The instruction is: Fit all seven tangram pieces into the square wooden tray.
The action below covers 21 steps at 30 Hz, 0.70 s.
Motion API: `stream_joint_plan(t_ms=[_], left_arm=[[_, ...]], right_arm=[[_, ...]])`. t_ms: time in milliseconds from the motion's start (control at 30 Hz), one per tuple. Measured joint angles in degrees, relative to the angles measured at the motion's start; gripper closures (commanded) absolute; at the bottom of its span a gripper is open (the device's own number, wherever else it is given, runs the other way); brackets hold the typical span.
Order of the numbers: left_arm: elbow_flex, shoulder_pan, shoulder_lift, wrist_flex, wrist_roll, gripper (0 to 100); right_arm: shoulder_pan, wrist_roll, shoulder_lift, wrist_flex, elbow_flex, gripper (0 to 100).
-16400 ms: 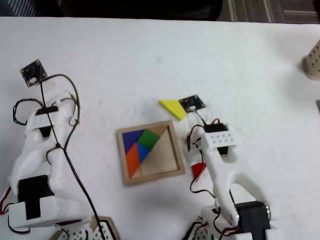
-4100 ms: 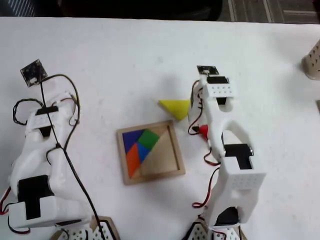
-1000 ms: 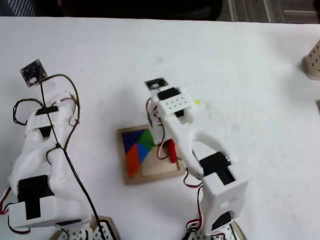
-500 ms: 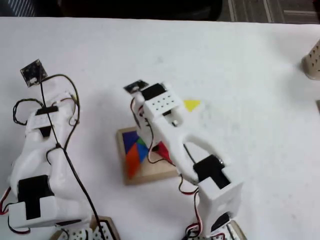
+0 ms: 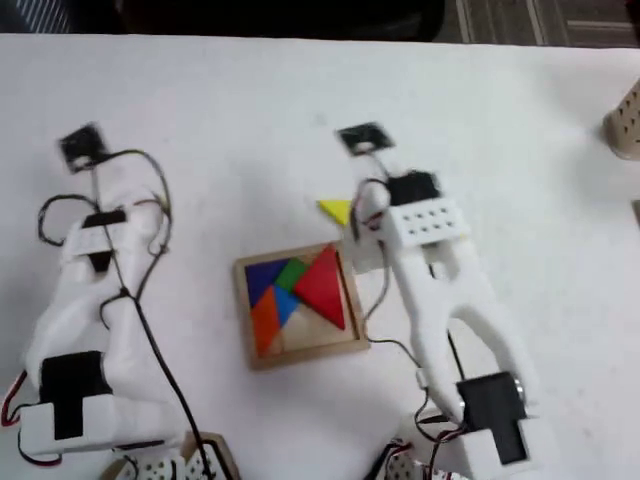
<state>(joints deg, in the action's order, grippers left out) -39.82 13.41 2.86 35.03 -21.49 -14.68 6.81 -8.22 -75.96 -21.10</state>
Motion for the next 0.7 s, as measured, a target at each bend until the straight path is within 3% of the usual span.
stream_joint_plan(t_ms=[200,400,533,700], left_arm=[[-3.87,-13.80,9.41,6.42,0.09,92],[-11.87,-27.96,20.66,4.13,0.09,92],[-12.40,-34.02,20.48,0.70,-0.09,92],[-7.82,-37.71,11.16,-0.09,-0.35,92]], right_arm=[[6.33,-1.05,-0.97,5.19,-4.57,96.9],[16.70,1.58,-0.88,9.41,-10.90,98.1],[22.07,4.22,-0.88,10.11,-13.63,98.1],[28.66,4.57,-0.97,13.36,-16.53,98.1]])
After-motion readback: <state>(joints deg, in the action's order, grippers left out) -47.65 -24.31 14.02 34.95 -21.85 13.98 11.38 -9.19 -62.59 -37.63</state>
